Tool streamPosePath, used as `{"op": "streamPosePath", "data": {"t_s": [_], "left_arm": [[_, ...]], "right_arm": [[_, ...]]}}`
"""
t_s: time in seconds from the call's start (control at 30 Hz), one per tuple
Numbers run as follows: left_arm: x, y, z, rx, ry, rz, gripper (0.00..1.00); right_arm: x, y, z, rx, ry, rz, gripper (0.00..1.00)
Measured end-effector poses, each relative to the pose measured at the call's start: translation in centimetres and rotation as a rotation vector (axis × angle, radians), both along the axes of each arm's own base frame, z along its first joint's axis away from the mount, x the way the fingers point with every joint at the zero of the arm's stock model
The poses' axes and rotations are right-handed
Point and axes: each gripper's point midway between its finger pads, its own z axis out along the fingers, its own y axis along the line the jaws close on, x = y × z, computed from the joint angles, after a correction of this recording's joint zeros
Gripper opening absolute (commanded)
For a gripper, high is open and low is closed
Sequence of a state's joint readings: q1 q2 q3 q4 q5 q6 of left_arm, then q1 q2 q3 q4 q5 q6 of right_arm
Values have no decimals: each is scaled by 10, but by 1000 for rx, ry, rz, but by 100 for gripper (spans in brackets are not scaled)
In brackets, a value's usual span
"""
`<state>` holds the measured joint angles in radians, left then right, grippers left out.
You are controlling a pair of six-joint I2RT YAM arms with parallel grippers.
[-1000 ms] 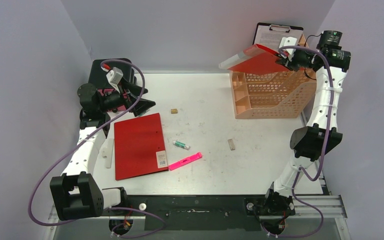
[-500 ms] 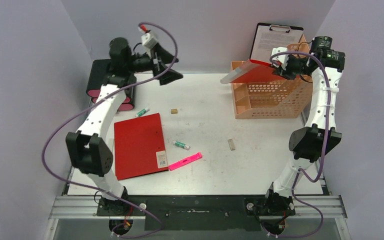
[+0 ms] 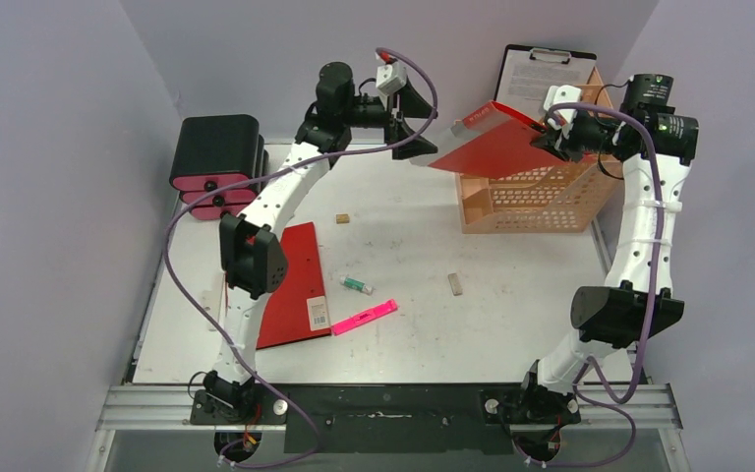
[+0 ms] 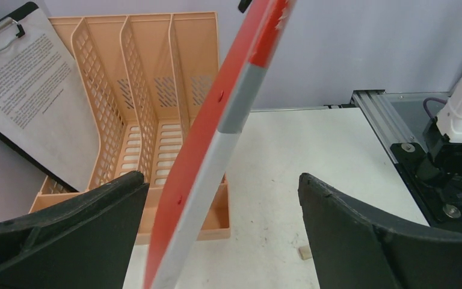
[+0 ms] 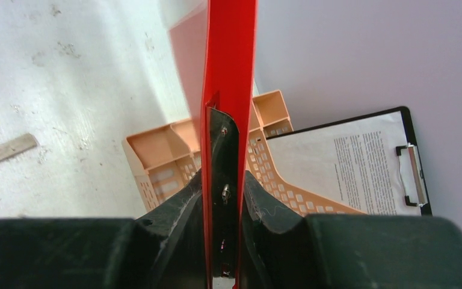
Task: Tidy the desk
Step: Move the storage box to the center of the board.
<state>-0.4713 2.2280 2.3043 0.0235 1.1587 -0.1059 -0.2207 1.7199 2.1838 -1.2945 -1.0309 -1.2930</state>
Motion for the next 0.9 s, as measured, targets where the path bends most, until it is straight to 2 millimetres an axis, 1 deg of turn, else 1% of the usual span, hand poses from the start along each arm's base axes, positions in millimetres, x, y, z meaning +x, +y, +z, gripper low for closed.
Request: {"op": "streamPosePath", "data": {"t_s": [0.07, 0.13, 0.2, 0.23, 0.27, 0.3, 0.33, 0.47, 0.5, 0.57, 0.63, 0.73, 0.77, 0.8, 0.83, 0.9], "left_arm": [[6, -9, -4, -23, -7, -12, 96], [9, -14, -8, -35, -4, -23, 96], [6, -18, -11, -47, 10, -52, 96], [4, -20, -10, -55, 16, -66, 98], [1, -21, -9, -62, 19, -80, 98], [-2, -22, -9, -66, 24, -95, 93], [-5, -23, -8, -70, 25, -107, 86], [-14, -27, -7, -78, 29, -142, 53], [-16, -28, -7, -79, 30, -147, 48], [-19, -30, -6, -80, 34, -158, 45], [-21, -30, -7, -78, 39, -167, 38], [-22, -30, -9, -72, 53, -179, 20], [-23, -30, -11, -70, 57, -184, 13], [-24, -30, -12, -68, 62, -190, 5], [-26, -29, -13, -67, 55, -203, 0], [-31, -28, -14, -67, 38, -230, 0]], "right_arm": [[-6, 5, 6, 18, -5, 6, 5], [-10, 10, 10, 30, -10, 16, 5], [-13, 15, 11, 39, -10, 25, 5], [-14, 17, 10, 43, -6, 26, 5], [-16, 19, 9, 45, -1, 31, 5], [-17, 21, 7, 46, 6, 35, 5], [-18, 23, 5, 47, 12, 39, 5], [-20, 29, -2, 51, 37, 54, 5], [-20, 30, -3, 53, 40, 56, 5], [-20, 32, -4, 58, 44, 60, 5], [-20, 33, -5, 71, 48, 54, 5], [-22, 36, -4, 101, 48, 45, 5], [-23, 37, -3, 110, 51, 41, 5], [-23, 38, -3, 115, 52, 38, 8], [-23, 40, -1, 121, 52, 34, 13], [-20, 39, 0, 131, 59, 15, 27]]}}
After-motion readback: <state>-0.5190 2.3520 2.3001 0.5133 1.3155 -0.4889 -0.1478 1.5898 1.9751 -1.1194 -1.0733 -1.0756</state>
